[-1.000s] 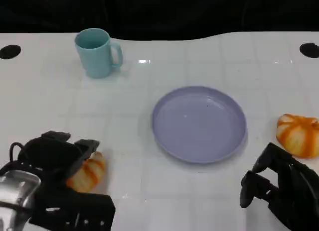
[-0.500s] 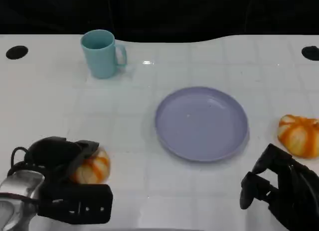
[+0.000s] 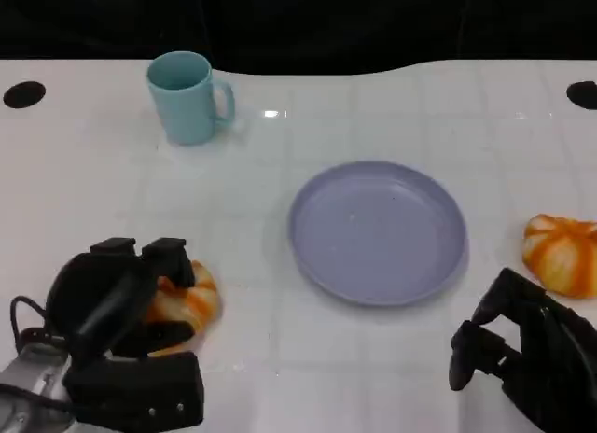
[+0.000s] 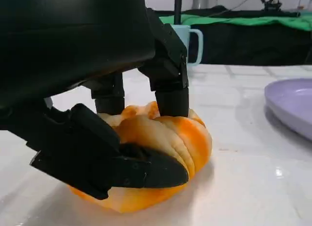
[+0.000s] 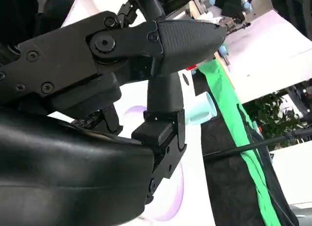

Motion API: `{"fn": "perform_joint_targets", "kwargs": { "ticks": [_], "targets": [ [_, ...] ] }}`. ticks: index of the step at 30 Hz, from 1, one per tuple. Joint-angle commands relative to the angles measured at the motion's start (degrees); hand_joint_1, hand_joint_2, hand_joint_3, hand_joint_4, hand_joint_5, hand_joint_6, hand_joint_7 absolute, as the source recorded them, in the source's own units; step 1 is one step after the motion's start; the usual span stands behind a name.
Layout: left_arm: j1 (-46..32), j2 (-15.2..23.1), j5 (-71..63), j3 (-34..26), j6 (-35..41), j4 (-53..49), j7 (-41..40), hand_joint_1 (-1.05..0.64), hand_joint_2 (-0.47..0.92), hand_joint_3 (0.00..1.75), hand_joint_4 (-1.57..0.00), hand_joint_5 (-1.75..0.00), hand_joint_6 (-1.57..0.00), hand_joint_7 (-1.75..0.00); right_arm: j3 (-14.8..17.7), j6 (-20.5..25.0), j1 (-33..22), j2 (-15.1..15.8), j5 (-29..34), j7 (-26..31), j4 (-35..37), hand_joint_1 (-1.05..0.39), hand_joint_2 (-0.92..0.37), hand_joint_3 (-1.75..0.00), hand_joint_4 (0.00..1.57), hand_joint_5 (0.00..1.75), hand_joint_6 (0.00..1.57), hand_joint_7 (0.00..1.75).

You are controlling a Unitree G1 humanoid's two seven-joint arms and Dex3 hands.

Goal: Grasp the bread from the table and place it into the plate.

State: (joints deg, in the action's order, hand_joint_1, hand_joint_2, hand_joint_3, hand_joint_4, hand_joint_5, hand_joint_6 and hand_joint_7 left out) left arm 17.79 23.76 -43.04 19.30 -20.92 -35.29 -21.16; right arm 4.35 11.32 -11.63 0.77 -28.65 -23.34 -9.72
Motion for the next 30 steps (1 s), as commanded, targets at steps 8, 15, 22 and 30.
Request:
{"fn": "perform_joint_targets", "kwargs": {
  "ticks": [8, 15, 22, 30],
  "targets": [
    [4.83, -1.67, 12.65, -5.26, 0.08, 2.94, 8.67, -0.17, 0.45, 1.32, -0.90, -1.75, -0.76, -1.75, 1.20, -0.97, 0.76, 0.58, -0.74, -1.60, 2.59, -0.58, -0.92, -0.36, 0.74, 1.75, 0.59, 1.59],
    [6.71, -4.39, 13.56, -5.35, 2.98, 6.07, 10.72, -0.21, 0.36, 1.37, -0.90, -1.75, -0.74, -1.75, 1.33, -0.86, 0.97, 0.92, -0.13, -1.44, 2.82, -0.59, -0.92, -0.36, 0.75, 1.75, 0.59, 1.61],
    [11.14, -7.37, 12.25, -3.89, 1.08, 3.41, 9.54, -0.18, 0.37, 1.38, -0.87, -1.75, -0.71, -1.75, 1.35, -0.83, 1.00, 1.20, -0.30, -1.85, 2.91, -0.58, -0.92, -0.37, 0.74, 1.75, 0.58, 1.61],
    [18.48, -12.04, 9.35, -0.61, -2.41, -4.92, 5.89, -0.20, 0.34, 1.41, -0.91, -1.75, -0.72, -1.75, 1.27, -0.51, 0.82, 1.43, -0.15, -1.52, 2.61, -0.59, -0.92, -0.37, 0.74, 1.75, 0.58, 1.62]
  ]
}}
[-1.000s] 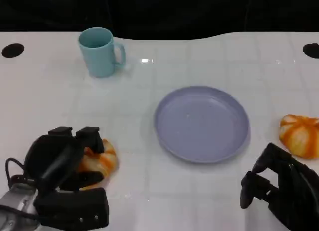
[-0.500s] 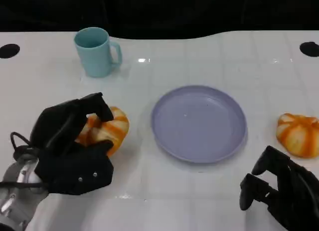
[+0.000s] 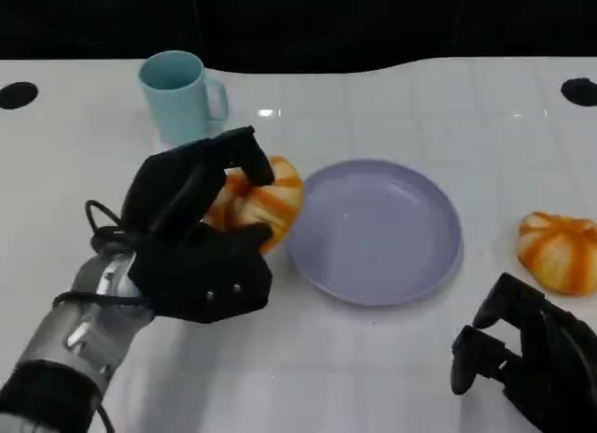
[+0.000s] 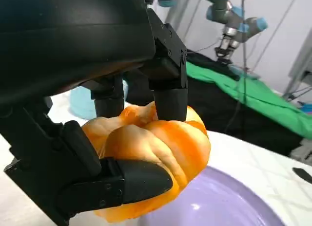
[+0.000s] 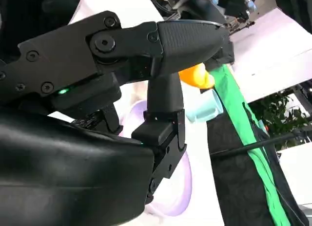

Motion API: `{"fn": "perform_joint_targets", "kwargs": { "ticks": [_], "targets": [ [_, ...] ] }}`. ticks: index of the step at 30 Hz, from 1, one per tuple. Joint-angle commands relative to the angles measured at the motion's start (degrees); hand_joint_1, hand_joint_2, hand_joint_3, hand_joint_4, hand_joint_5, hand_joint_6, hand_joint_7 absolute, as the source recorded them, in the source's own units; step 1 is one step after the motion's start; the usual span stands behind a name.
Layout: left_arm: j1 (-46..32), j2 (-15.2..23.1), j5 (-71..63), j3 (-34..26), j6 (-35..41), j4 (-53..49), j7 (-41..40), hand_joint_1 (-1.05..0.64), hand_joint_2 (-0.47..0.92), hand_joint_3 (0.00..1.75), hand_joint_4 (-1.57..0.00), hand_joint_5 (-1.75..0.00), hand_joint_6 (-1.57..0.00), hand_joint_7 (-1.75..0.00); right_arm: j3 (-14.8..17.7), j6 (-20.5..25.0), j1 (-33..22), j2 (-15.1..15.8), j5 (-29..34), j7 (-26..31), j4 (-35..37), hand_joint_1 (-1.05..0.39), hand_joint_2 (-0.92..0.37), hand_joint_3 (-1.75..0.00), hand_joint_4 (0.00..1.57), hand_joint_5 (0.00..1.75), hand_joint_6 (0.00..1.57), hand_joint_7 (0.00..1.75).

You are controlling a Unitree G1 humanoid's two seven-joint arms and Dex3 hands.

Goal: Grasp the bread from the table and place it into the plate.

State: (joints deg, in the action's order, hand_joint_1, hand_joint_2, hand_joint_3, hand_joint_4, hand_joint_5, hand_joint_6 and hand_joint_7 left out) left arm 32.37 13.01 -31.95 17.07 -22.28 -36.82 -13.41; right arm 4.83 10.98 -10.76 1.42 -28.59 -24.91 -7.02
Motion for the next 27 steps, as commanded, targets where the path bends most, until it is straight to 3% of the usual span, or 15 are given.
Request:
{"fn": "perform_joint_targets", "kwargs": {
  "ticks": [1, 22, 27],
  "targets": [
    [4.77, -1.76, -2.17, 2.06, -1.23, -4.29, -2.12, -0.20, 0.34, 1.41, -0.91, -1.75, -0.73, -1.75, 0.79, -0.24, -0.09, 0.73, -0.34, -0.04, -0.12, -0.58, -0.92, -0.38, 0.74, 1.75, 0.58, 1.62],
    [19.53, -10.58, -6.19, 9.87, -3.81, -22.85, -4.66, -0.21, 0.47, 1.28, -0.93, -1.75, -0.71, -1.75, 0.17, -0.57, -0.90, 0.83, -0.02, -0.25, -0.81, -0.58, -0.92, -0.35, 0.75, 1.75, 0.60, 1.60],
    [21.40, -12.25, -7.09, 11.39, -3.70, -26.21, -6.11, -0.20, 0.43, 1.25, -0.93, -1.75, -0.71, -1.75, 0.15, -0.57, -0.94, 0.78, -0.08, -0.36, -0.94, -0.58, -0.92, -0.36, 0.75, 1.75, 0.60, 1.59]
  ]
}}
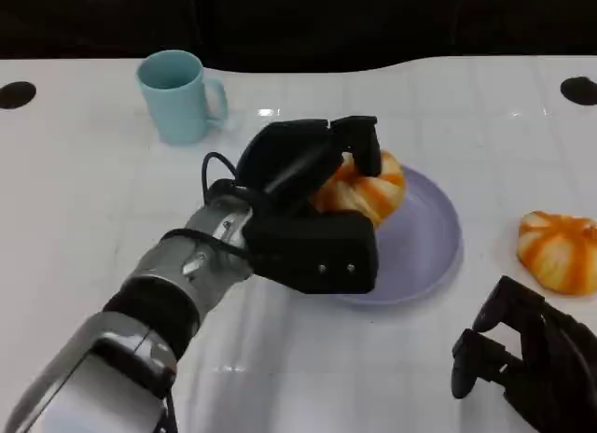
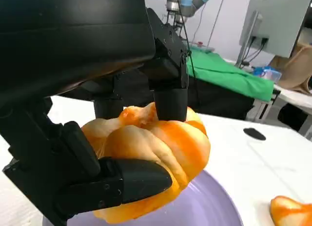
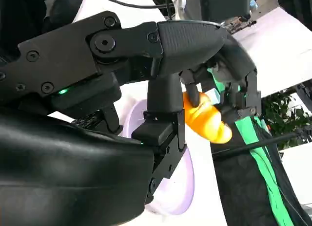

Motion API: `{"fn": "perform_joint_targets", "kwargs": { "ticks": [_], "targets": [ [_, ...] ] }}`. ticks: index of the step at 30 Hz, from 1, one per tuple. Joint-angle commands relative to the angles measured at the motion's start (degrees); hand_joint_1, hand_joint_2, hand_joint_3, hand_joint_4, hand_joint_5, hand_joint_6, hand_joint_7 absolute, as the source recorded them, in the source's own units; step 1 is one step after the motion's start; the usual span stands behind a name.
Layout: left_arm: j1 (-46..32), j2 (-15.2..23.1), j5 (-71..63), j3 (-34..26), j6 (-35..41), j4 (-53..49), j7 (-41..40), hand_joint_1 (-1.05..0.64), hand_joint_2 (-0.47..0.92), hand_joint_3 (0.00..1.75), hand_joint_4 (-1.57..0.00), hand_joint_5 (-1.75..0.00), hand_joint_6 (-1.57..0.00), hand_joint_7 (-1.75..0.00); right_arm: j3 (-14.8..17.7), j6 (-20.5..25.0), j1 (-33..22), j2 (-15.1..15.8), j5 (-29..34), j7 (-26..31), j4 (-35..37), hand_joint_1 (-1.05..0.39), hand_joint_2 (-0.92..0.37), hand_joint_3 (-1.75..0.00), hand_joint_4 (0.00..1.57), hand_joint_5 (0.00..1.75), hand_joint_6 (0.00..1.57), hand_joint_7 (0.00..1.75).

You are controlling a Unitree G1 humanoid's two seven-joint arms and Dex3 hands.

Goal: Grasp the bread from the table and place it into the plate.

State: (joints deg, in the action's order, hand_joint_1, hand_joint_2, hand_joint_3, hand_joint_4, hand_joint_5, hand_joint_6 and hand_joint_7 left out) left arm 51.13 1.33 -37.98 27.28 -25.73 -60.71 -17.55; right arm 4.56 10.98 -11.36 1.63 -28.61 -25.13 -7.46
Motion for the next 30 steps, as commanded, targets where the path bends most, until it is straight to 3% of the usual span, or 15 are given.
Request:
{"fn": "perform_joint_targets", "kwargs": {
  "ticks": [1, 7, 8, 9, 10, 12, 15, 18, 22, 30],
  "targets": [
    [2.99, -0.77, -1.62, 1.77, -0.30, -2.93, -2.83, -0.19, 0.43, 1.24, -0.93, -1.75, -0.71, -1.75, 0.41, -0.40, -0.39, 0.53, -0.12, -0.04, -0.65, -0.58, -0.92, -0.36, 0.75, 1.75, 0.60, 1.59],
    [4.57, -0.93, -0.84, 2.18, 0.85, -4.09, 2.39, -0.21, 0.55, 1.06, -0.88, -1.75, -0.66, -1.75, 0.38, -0.74, -0.52, 0.30, -0.27, -0.23, -0.81, -0.58, -0.92, -0.37, 0.74, 1.75, 0.60, 1.58],
    [4.61, -0.81, 0.00, 1.80, 0.67, -4.04, 4.56, -0.23, 0.61, 0.91, -0.76, -1.64, -0.63, -1.44, 0.42, -0.85, -0.53, 0.22, -0.34, -0.29, -0.78, -0.58, -0.92, -0.37, 0.74, 1.75, 0.59, 1.58],
    [4.64, -0.63, 0.65, 1.58, 0.70, -3.87, 6.73, -0.28, 0.74, 0.64, -0.64, -1.50, -0.63, -1.04, 0.46, -0.95, -0.55, 0.19, -0.38, -0.33, -0.76, -0.58, -0.92, -0.37, 0.74, 1.75, 0.59, 1.58],
    [4.62, -0.29, 1.03, 1.59, 0.25, -3.72, 8.37, -0.30, 0.82, 0.45, -0.58, -1.43, -0.63, -0.80, 0.53, -0.97, -0.54, 0.22, -0.44, -0.40, -0.69, -0.58, -0.92, -0.37, 0.74, 1.75, 0.59, 1.58],
    [4.51, 0.25, 1.18, 1.81, -0.40, -3.37, 9.99, -0.37, 0.90, 0.23, -0.45, -1.02, -0.59, -0.42, 0.62, -0.94, -0.54, 0.28, -0.49, -0.43, -0.65, -0.58, -0.92, -0.37, 0.73, 1.75, 0.59, 1.59],
    [4.73, 1.07, 1.17, 2.12, -0.48, -2.75, 13.93, -0.53, 0.92, 0.23, -0.27, -0.59, -0.43, -0.14, 0.62, -0.17, -0.96, 0.14, -0.42, 0.66, -1.65, -0.58, -0.92, -0.35, 0.73, 1.75, 0.60, 1.59],
    [5.09, 1.86, 2.04, 1.81, 0.46, -1.56, 20.13, -0.67, 0.92, 0.31, -0.14, -0.44, -0.32, -0.04, 0.57, -0.27, -1.09, 0.09, -0.68, 0.60, -1.91, -0.58, -0.92, -0.35, 0.73, 1.75, 0.59, 1.58],
    [5.26, 2.79, 2.49, 1.92, 1.68, 0.23, 25.64, -0.78, 0.92, 0.39, -0.03, -0.38, -0.23, 0.00, 0.50, -0.32, -1.18, 0.18, -0.80, 0.41, -1.82, -0.58, -0.92, -0.36, 0.72, 1.75, 0.58, 1.58],
    [3.99, 4.88, 2.69, 1.96, 2.09, 4.80, 30.10, -0.88, 0.92, 0.45, 0.00, -0.40, -0.24, -0.01, 0.47, -0.61, -1.03, 0.19, -0.47, 0.51, -1.50, -0.58, -0.92, -0.37, 0.72, 1.75, 0.58, 1.58]
  ]
}}
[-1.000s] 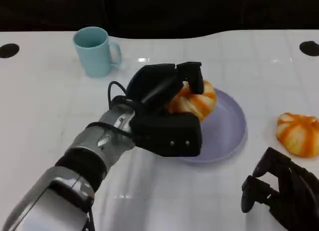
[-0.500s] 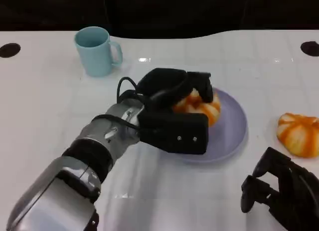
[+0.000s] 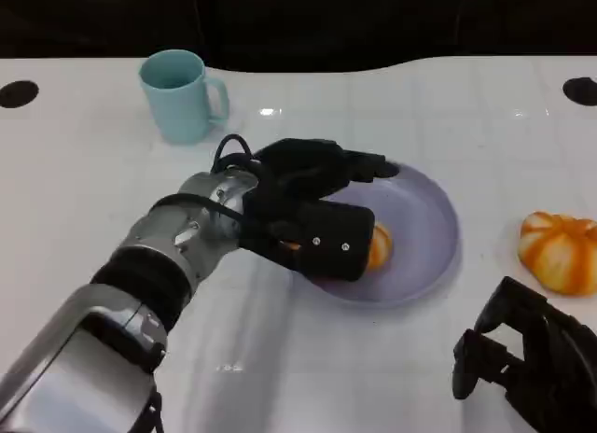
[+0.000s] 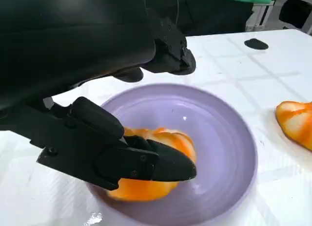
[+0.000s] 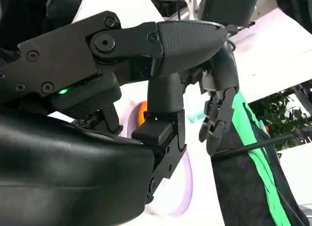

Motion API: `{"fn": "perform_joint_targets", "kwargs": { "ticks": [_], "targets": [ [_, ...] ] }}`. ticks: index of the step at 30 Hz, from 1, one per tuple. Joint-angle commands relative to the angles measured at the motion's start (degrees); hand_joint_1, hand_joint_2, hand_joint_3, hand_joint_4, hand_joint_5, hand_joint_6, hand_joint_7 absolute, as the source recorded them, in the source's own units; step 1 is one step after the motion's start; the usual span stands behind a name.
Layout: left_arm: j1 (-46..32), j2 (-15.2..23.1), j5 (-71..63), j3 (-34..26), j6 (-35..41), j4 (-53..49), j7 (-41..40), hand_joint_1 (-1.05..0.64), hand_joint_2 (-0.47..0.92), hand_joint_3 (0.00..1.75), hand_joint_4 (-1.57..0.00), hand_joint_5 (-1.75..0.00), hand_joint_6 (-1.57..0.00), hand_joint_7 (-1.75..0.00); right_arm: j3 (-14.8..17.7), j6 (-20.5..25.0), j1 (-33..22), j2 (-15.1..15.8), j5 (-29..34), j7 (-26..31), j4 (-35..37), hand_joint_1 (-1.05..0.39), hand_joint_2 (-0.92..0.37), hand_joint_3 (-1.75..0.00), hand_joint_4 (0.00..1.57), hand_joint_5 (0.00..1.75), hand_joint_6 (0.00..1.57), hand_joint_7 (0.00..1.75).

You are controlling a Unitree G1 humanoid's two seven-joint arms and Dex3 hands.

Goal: Grasp the bread from the table and place it into the plate.

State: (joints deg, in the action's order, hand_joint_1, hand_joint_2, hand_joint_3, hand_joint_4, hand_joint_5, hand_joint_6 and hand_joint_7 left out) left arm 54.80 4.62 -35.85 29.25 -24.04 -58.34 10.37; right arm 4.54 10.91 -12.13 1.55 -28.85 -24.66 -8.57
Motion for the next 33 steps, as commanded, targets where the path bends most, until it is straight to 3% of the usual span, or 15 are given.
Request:
{"fn": "perform_joint_targets", "kwargs": {
  "ticks": [1, 9, 18, 26, 33],
  "targets": [
    [-0.02, 2.00, 0.82, -0.12, 0.32, 3.31, 2.93, -0.87, 0.92, 0.44, 0.00, -0.40, -0.24, -0.01, 0.49, -0.39, -0.28, 0.30, -0.15, 0.27, -0.56, -0.58, -0.92, -0.37, 0.72, 1.75, 0.58, 1.58],
    [-3.11, 5.03, 2.95, -1.17, -0.19, 10.06, 5.91, -0.83, 0.92, 0.37, 0.00, -0.44, -0.25, -0.02, 0.91, 0.60, -0.18, 0.11, -1.26, 0.51, -0.62, -0.56, -0.92, -0.37, 0.72, 1.75, 0.58, 1.58],
    [-15.06, 6.97, 21.41, -11.10, -1.86, 22.58, 14.41, -0.76, 0.92, 0.35, -0.10, -0.53, -0.34, -0.05, 0.68, 0.69, -0.27, 0.52, -1.09, 0.53, -1.11, -0.57, -0.92, -0.35, 0.72, 1.75, 0.58, 1.57],
    [-26.05, 5.49, 35.60, -17.48, 1.04, 33.61, 19.18, -0.69, 0.92, 0.29, -0.24, -0.86, -0.50, -0.10, 0.48, 0.14, -0.46, 0.50, -0.69, 0.66, -1.28, -0.58, -0.92, -0.35, 0.73, 1.75, 0.57, 1.61],
    [-34.59, 4.34, 42.77, -20.74, 3.17, 42.24, 19.35, -0.61, 0.92, 0.28, -0.42, -1.01, -0.65, -0.18, 0.48, 0.66, -0.68, 0.50, -0.72, 1.01, -2.00, -0.59, -0.92, -0.35, 0.73, 1.75, 0.57, 1.60]
  ]
}}
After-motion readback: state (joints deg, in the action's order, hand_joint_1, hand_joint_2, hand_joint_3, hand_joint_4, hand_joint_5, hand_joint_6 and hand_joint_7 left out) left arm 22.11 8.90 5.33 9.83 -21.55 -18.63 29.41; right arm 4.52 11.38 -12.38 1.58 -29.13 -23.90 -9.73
